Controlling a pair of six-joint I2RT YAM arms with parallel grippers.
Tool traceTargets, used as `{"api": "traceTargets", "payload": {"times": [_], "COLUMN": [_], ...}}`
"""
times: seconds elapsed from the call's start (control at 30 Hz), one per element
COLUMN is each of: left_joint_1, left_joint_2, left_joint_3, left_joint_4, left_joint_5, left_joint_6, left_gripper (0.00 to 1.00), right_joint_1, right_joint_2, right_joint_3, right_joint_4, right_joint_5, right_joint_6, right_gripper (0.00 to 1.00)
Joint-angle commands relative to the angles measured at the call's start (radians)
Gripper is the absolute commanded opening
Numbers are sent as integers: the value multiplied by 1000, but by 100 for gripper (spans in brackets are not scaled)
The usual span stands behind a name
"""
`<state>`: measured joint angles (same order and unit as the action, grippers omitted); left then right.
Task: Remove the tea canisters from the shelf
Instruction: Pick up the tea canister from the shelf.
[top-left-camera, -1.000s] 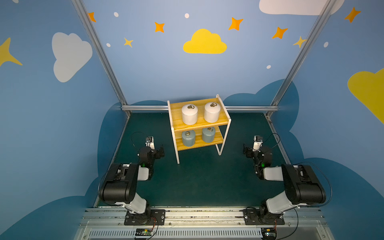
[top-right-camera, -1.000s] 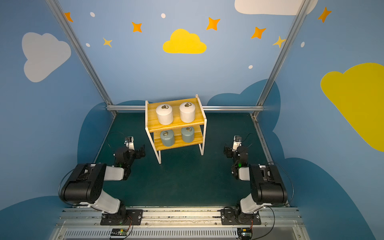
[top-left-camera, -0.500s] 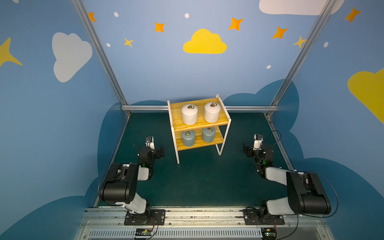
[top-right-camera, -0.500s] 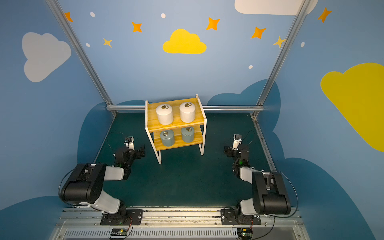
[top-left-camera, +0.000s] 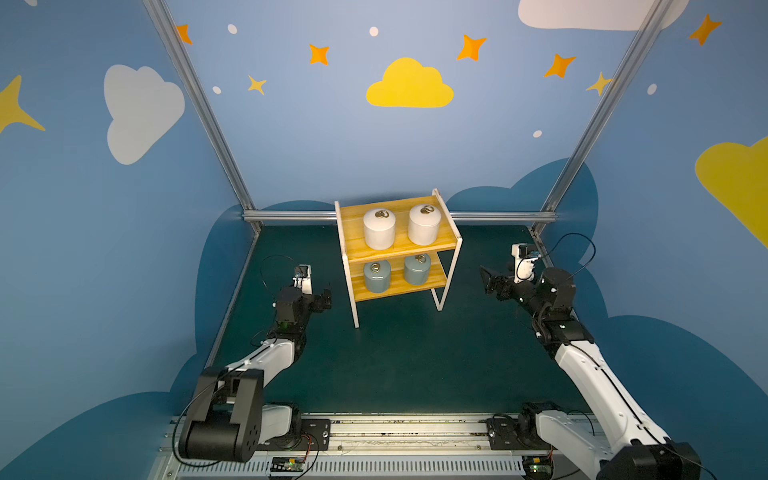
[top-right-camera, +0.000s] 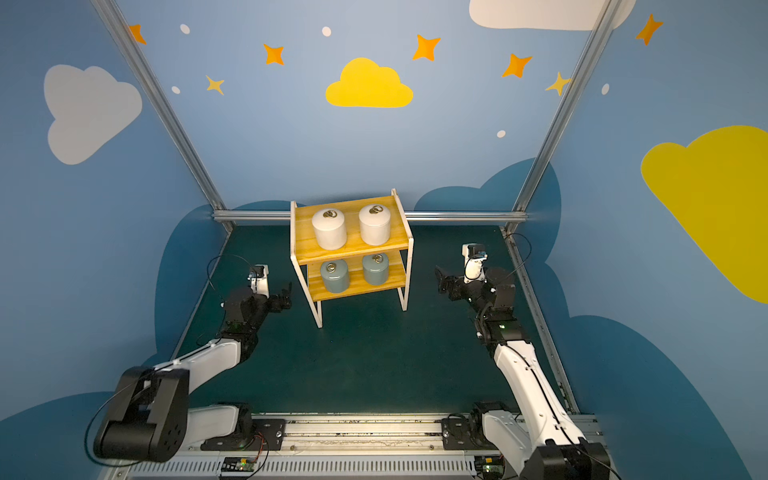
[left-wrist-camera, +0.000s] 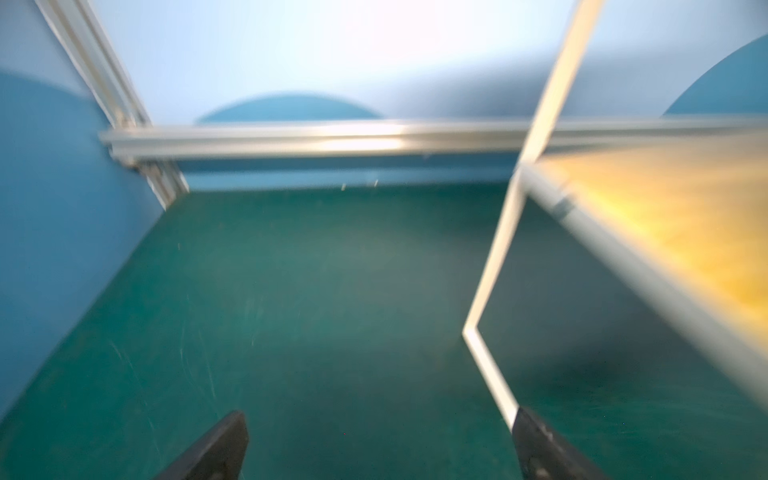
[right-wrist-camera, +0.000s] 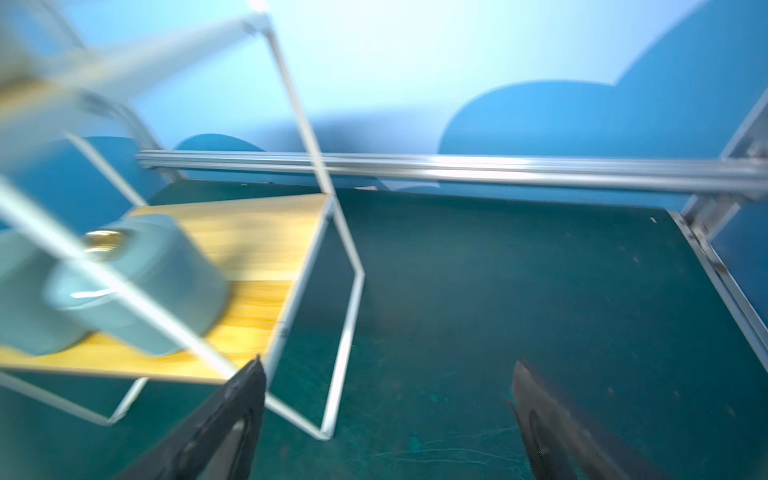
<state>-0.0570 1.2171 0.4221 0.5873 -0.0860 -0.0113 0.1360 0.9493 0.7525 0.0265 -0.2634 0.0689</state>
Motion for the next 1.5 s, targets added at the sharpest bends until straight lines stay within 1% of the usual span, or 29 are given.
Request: {"api": "traceTargets", "payload": {"times": [0.0,0.13,0.2,0.3,0.43,0.57,0.8,0.93,1.1,1.4,1.43,1.47], "left_joint_1": [-17,-37,-48,-52,-55,-58,-58,-60,-61,-66,-68,-69], "left_joint_2": [-152,-332,-392,-440,-444,-459,-478,-461,-453,-428,-427,-426], "left_joint_3": [14,42,75,129,195,213,231,232,232,235,236,236], "left_joint_4": [-235,-415,-496,-583,-658,-672,-689,-692,-689,-660,-659,-658], "left_joint_5": [8,39,43,88,152,175,217,261,281,312,343,346], "left_joint_6": [-10,-8,-9,-15,-25,-27,-27,-40,-45,-71,-72,-74], "left_gripper": [100,100,100,100,100,100,100,100,100,100,100,100], "right_joint_1": [24,55,72,109,161,202,270,310,355,384,385,384], "right_joint_2": [-50,-83,-92,-95,-90,-73,-2,55,124,238,249,258], "right_joint_3": [78,151,179,221,281,346,444,473,512,578,583,587], "right_joint_4": [-235,-335,-358,-377,-383,-395,-384,-341,-296,-235,-225,-215], "right_joint_5": [-59,-104,-128,-149,-153,-152,-150,-133,-94,-82,-83,-86], "right_joint_6": [-21,-17,-6,12,26,24,14,11,2,-11,-10,-10], "right_gripper": [94,94,94,94,94,94,94,94,94,94,94,94]}}
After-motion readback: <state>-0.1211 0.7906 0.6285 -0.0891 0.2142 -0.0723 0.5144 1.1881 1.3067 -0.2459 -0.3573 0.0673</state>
